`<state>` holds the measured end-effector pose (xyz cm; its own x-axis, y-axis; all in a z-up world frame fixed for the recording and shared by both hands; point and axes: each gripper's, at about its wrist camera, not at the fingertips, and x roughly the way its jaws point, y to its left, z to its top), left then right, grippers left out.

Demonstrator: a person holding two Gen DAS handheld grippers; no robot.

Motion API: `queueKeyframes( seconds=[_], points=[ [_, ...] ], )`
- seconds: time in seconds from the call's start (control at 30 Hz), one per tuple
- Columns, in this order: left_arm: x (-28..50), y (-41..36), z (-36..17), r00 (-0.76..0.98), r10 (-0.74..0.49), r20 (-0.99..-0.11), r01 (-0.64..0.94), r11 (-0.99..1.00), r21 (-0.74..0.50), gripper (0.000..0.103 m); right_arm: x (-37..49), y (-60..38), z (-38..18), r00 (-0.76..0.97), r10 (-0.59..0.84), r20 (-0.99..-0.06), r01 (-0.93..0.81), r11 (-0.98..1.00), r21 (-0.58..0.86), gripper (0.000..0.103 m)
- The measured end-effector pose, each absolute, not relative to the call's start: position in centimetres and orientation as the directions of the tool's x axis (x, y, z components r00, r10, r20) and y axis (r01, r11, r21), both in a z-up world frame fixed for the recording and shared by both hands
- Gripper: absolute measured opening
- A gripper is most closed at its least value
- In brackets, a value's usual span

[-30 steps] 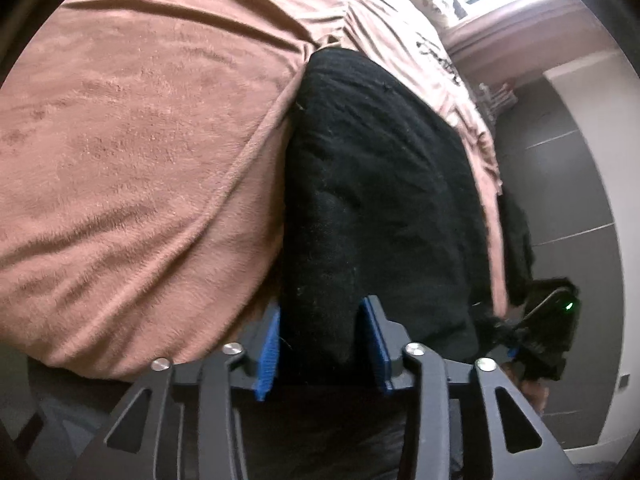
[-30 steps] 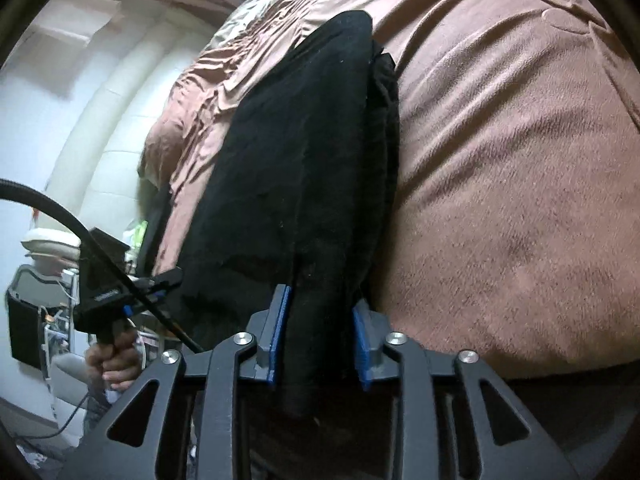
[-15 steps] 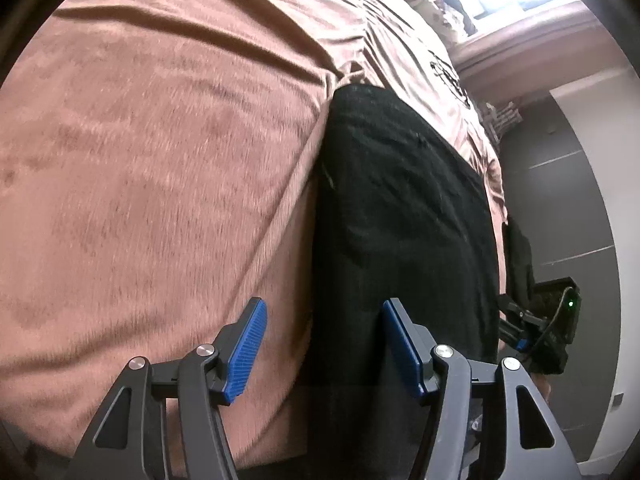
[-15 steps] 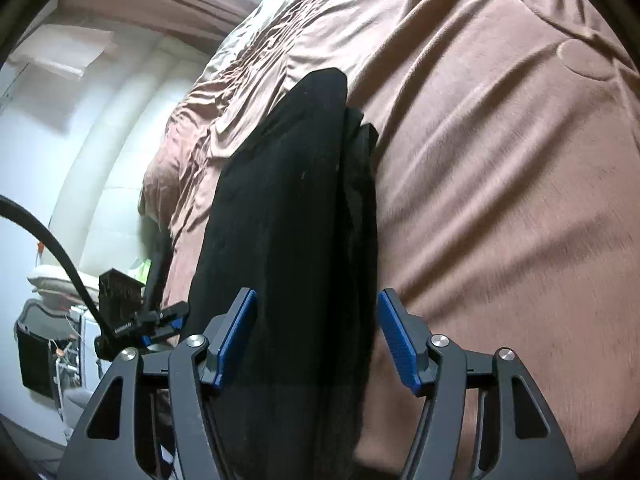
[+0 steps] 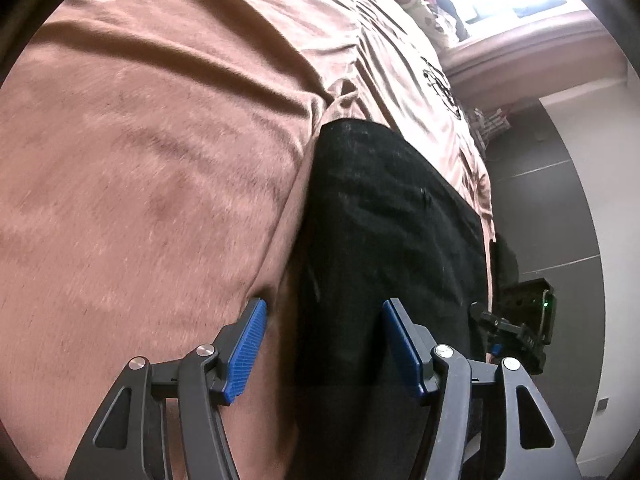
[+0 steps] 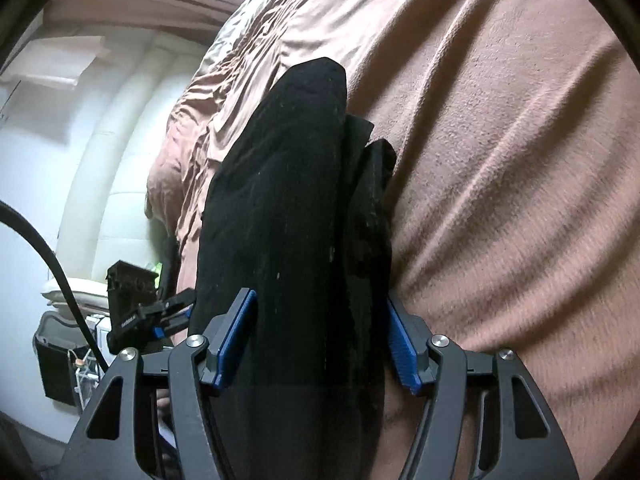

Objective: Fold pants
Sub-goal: 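Lift the folded pants with both grippers and carry toward the headboard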

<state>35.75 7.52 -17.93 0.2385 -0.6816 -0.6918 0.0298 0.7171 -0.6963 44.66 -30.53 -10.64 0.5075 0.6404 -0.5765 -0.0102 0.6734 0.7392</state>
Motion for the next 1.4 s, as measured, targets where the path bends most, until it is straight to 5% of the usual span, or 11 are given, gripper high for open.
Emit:
queueKeyframes(
  seconds=[0.5, 0.6, 0.73, 1.4],
  points=[
    [37.9, 5.4, -18.8, 0.177, -0.752, -0.636, 0.059, 0.653, -0.755, 0.061, 48.1, -31.2, -12.2, 0.406, 0.739, -0.538, -0.074, 0.613, 0.787, 0.060],
    [37.3, 5.4, -18.1, 0.195, -0.743, -0.640, 0.067, 0.661, -0.747, 0.051, 47.1, -31.7, -12.0, 0.422, 0.733, -0.533, -0.093, 0.620, 0.779, 0.040],
    [36.5, 5.3, -16.7, 0.227, -0.738, -0.636, 0.082, 0.665, -0.742, 0.047, 46.3, -31.0, -11.0, 0.465, 0.707, -0.532, -0.126, 0.648, 0.751, 0.031],
    [31.4, 6.2, -9.0, 0.379, -0.722, -0.579, 0.182, 0.672, -0.718, 0.043, 41.1, -26.2, -7.0, 0.581, 0.661, -0.475, -0.270, 0.707, 0.653, 0.026]
  ],
)
